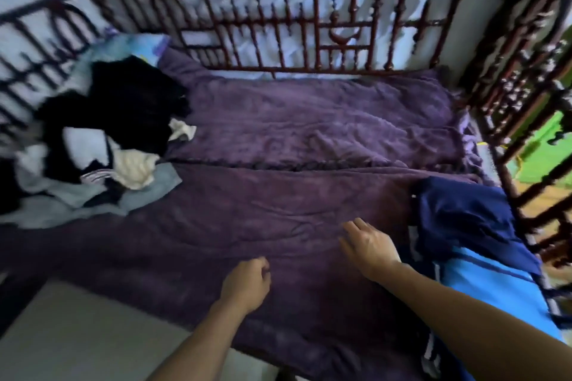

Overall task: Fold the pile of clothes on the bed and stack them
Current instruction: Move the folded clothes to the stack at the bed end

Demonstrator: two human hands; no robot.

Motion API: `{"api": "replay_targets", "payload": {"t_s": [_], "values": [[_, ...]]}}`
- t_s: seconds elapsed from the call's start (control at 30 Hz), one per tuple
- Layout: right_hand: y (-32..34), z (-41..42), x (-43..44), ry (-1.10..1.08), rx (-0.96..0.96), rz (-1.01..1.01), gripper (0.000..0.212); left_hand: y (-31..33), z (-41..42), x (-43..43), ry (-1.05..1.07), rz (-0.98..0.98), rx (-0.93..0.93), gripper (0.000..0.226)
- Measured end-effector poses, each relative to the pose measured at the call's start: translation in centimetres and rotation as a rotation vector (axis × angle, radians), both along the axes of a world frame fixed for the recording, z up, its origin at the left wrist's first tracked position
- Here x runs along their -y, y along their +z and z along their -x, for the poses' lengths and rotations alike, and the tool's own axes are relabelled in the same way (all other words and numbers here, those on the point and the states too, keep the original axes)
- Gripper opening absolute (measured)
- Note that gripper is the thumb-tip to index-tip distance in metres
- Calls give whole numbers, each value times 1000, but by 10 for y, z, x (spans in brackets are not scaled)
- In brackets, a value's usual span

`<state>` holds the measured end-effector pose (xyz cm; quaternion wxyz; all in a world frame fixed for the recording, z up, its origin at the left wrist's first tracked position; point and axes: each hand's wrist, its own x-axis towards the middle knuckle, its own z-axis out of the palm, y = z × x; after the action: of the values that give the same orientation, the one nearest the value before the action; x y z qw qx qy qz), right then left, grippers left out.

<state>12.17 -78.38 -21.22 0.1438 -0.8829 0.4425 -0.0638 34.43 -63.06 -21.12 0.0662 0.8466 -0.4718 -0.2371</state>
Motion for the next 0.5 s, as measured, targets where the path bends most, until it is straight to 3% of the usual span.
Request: {"api": "replay_targets", "payload": {"t_s": [0.23, 0.5], "values": [[45, -155, -57, 303, 25, 45, 33, 47, -115, -115, 278, 77, 74, 18], [54, -359, -149, 465, 37, 96, 36, 84, -275, -243, 410, 115, 100, 20]]}}
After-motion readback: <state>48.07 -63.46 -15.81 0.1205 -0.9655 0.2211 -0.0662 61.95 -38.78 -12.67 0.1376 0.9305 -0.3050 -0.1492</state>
